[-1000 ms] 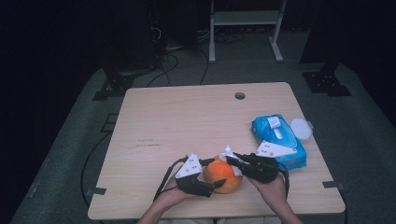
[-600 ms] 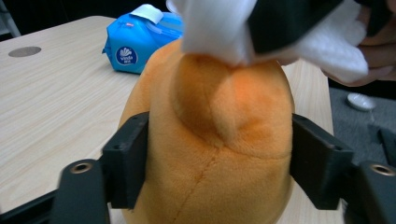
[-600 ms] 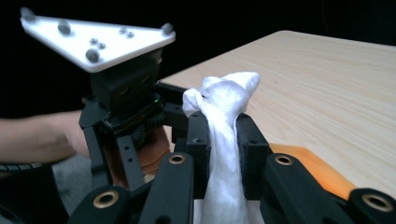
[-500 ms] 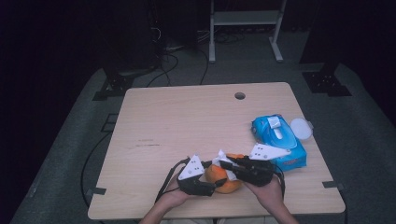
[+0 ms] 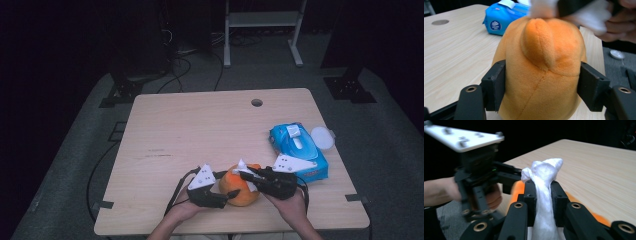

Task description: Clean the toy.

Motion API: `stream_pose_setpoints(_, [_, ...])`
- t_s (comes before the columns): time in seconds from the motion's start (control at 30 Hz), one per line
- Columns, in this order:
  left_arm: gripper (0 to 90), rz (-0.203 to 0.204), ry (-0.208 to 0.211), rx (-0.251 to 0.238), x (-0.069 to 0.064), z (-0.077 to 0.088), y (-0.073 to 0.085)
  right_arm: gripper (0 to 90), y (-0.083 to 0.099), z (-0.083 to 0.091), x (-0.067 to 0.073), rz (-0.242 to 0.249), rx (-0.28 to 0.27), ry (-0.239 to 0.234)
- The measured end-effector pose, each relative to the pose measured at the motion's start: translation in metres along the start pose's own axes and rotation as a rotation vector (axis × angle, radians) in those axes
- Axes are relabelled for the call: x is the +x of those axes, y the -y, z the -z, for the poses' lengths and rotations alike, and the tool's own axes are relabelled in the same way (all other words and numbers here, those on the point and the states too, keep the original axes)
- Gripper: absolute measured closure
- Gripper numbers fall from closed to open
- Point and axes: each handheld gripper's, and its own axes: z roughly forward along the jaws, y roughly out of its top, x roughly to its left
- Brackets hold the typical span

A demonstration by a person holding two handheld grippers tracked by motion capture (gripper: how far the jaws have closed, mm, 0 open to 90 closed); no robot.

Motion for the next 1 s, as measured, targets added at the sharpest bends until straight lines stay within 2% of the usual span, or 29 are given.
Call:
stream_pose_setpoints(0.1, [32.9, 0.032, -0.001, -0.002, 0.004, 0.002, 0.001, 77.4, 0.003, 0.001, -0.007, -0.020, -0.001, 0.023])
stream_pose_setpoints(0.2, [33.5, 0.074, -0.007, -0.016, 0.008, 0.002, 0.002, 77.5, 0.010, 0.005, -0.024, -0.055, 0.003, 0.086])
stream_pose_setpoints(0.23, [33.5, 0.076, -0.008, -0.017, 0.009, 0.001, 0.002, 77.5, 0.012, 0.007, -0.028, -0.067, 0.003, 0.090])
stream_pose_setpoints(0.3, [33.5, 0.089, -0.007, -0.022, 0.010, 0.001, 0.002, 77.5, 0.012, 0.009, -0.029, -0.064, 0.003, 0.099])
stream_pose_setpoints(0.33, [33.5, 0.089, -0.008, -0.022, 0.010, 0.001, 0.002, 77.6, 0.011, 0.008, -0.027, -0.063, 0.003, 0.097])
stream_pose_setpoints(0.43, [33.4, 0.123, -0.019, -0.033, 0.013, 0.001, 0.004, 77.6, 0.007, 0.003, -0.011, -0.038, -0.004, 0.046])
stream_pose_setpoints(0.53, [33.3, 0.167, -0.019, -0.044, 0.016, 0.002, 0.005, 77.6, 0.003, -0.006, 0.006, 0.023, 0.017, -0.007])
stream_pose_setpoints(0.6, [33.4, 0.168, -0.020, -0.044, 0.017, 0.003, 0.006, 77.6, 0.002, -0.009, 0.010, 0.064, 0.033, 0.015])
stream_pose_setpoints(0.67, [33.7, 0.158, -0.021, -0.038, 0.016, 0.004, 0.005, 77.6, 0.003, -0.006, 0.004, 0.045, 0.026, 0.035])
stream_pose_setpoints(0.73, [33.9, 0.156, -0.024, -0.038, 0.015, 0.003, 0.005, 77.6, 0.005, -0.001, -0.008, 0.021, 0.024, 0.080])
stream_pose_setpoints(0.83, [34.0, 0.133, -0.019, -0.032, 0.011, 0.000, 0.003, 77.4, 0.013, 0.008, -0.031, -0.068, 0.011, 0.131])
stream_pose_setpoints(0.9, [29.9, 0.071, 0.005, -0.020, 0.004, -0.002, 0.002, 77.3, 0.015, 0.011, -0.040, -0.100, 0.011, 0.135])
stream_pose_setpoints(0.93, [27.1, 0.023, 0.007, -0.009, 0.000, -0.003, 0.003, 77.2, 0.016, 0.011, -0.041, -0.098, 0.013, 0.143])
stream_pose_setpoints(0.97, [24.2, -0.009, -0.002, 0.006, -0.002, -0.004, 0.003, 77.2, 0.016, 0.011, -0.042, -0.098, 0.020, 0.155])
stream_pose_setpoints(1.0, [21.0, -0.020, -0.015, 0.014, -0.003, -0.005, 0.003, 77.3, 0.016, 0.011, -0.043, -0.101, 0.021, 0.153])
